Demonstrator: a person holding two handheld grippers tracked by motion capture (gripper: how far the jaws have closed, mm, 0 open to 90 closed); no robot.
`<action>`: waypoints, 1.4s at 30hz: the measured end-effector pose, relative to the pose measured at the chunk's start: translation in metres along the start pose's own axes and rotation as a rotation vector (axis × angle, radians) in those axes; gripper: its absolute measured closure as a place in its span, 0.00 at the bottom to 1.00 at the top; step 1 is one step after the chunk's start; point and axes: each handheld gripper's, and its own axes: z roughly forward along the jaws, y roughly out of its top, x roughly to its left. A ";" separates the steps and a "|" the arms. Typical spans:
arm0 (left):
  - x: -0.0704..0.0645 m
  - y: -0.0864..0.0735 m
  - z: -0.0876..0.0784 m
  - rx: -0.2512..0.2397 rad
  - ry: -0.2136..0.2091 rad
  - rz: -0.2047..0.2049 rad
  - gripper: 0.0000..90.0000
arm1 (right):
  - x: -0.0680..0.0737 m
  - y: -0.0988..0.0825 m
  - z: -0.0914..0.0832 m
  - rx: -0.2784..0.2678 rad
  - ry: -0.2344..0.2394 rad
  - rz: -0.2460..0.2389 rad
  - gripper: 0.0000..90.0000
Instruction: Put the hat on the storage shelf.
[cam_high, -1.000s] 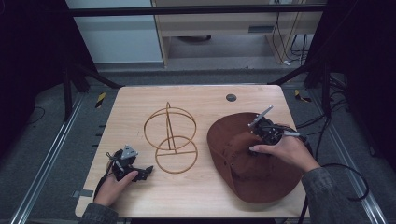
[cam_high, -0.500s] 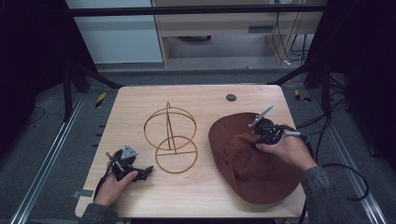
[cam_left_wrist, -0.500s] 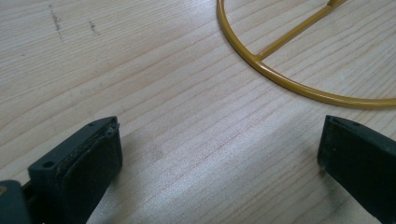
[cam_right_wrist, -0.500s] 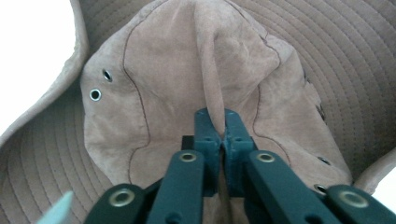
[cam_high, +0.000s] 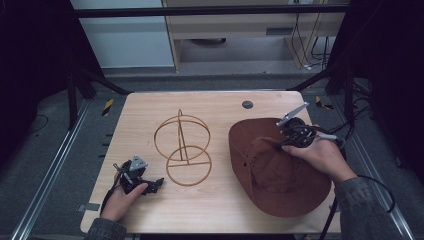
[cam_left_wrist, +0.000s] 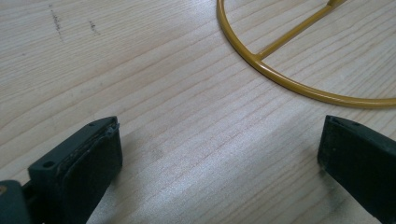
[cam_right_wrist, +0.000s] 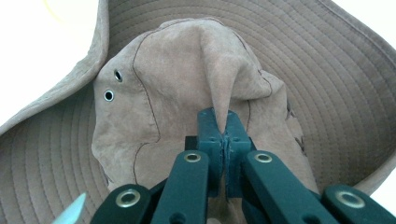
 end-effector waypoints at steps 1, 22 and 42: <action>0.000 0.000 0.000 0.000 -0.001 -0.001 0.00 | 0.000 0.001 -0.006 -0.014 -0.001 0.000 0.99; 0.000 0.000 0.000 0.000 0.000 0.000 0.00 | 0.009 0.026 -0.078 -0.341 -0.017 -0.004 0.99; 0.000 0.000 0.000 0.001 -0.001 -0.001 0.00 | 0.044 0.043 -0.108 -0.528 -0.022 -0.053 0.99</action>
